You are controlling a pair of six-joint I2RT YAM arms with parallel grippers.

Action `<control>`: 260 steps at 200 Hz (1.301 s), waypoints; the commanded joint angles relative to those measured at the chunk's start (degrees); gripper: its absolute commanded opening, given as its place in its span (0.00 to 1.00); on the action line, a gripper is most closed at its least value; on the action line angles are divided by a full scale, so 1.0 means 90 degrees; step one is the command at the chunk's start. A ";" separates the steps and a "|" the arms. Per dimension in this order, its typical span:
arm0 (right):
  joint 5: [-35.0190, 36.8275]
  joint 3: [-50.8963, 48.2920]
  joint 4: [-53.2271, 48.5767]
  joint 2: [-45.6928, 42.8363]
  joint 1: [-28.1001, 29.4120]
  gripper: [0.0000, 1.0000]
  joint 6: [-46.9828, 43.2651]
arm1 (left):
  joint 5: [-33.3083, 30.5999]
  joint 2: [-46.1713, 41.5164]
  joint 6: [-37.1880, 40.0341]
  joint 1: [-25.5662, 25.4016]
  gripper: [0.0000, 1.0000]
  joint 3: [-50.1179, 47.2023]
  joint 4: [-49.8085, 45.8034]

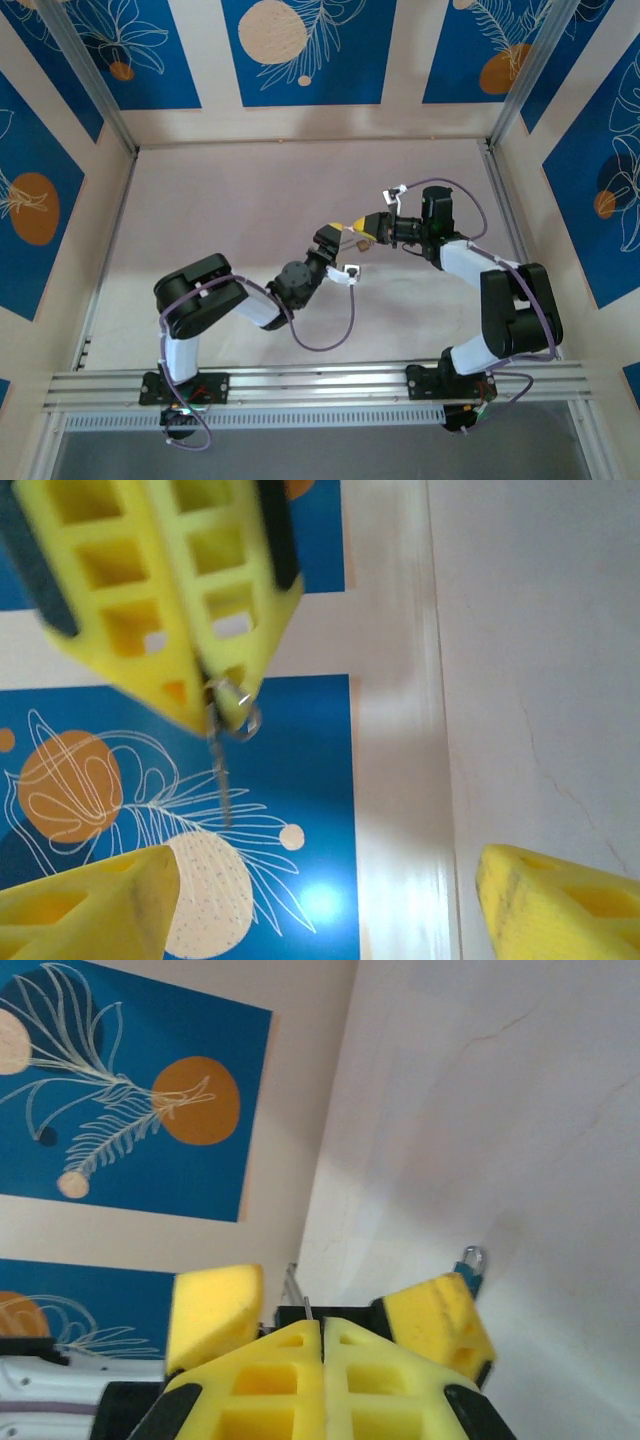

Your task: Unlock with the key

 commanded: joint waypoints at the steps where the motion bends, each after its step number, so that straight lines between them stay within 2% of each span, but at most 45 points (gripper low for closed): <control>1: 0.0803 0.0198 -0.1062 -0.0475 0.0191 0.00 -0.0997 | -0.0354 -0.0466 -0.0466 0.0098 0.80 -0.0137 0.0171; 42: 0.2095 0.0233 -0.1822 -0.1041 0.0614 0.00 -0.1973 | -0.0786 -0.0920 -0.1014 0.0351 0.83 -0.0359 0.0092; 78: 0.3042 0.0116 -0.2067 -0.1403 0.0886 0.00 -0.2397 | -0.1270 -0.1564 -0.2168 0.0591 0.83 -0.0412 -0.0638; 95: 0.3139 0.0078 -0.2110 -0.1489 0.0888 0.00 -0.2420 | -0.1438 -0.2069 -0.3198 0.0782 0.82 -0.0342 -0.1618; 109: 0.3179 0.0065 -0.2179 -0.1532 0.0888 0.00 -0.2440 | -0.1416 -0.2654 -0.4490 0.1012 0.81 -0.0122 -0.3354; 120: 0.3217 0.0030 -0.2214 -0.1586 0.0903 0.00 -0.2439 | -0.1004 -0.3141 -0.5833 0.1284 0.80 0.0234 -0.5300; 133: 0.3242 -0.0019 -0.2248 -0.1663 0.0904 0.00 -0.2421 | -0.0028 -0.3534 -0.7643 0.1728 0.78 0.0704 -0.7392; 145: 0.3275 -0.0063 -0.2294 -0.1740 0.0909 0.00 -0.2406 | 0.0940 -0.3688 -0.8966 0.2120 0.76 0.1002 -0.8608; 161: 0.3306 -0.0123 -0.2355 -0.1847 0.0880 0.00 -0.2409 | 0.1947 -0.3621 -1.0036 0.2446 0.66 0.1349 -0.9812; 181: 0.3302 -0.0172 -0.2430 -0.1967 0.0883 0.00 -0.2403 | 0.2827 -0.3219 -1.0963 0.2659 0.66 0.1862 -1.1148; 203: 0.3291 -0.0240 -0.2461 -0.2052 0.0886 0.00 -0.2411 | 0.3278 -0.2556 -1.1683 0.2809 0.62 0.2347 -1.2313; 237: 0.3319 -0.0325 -0.2468 -0.2118 0.0879 0.00 -0.2421 | 0.3759 -0.1770 -1.2348 0.2797 0.57 0.2635 -1.2888; 260: 0.3321 -0.0401 -0.2426 -0.2168 0.0885 0.00 -0.2391 | 0.3570 -0.1575 -1.2458 0.2786 0.57 0.2715 -1.3040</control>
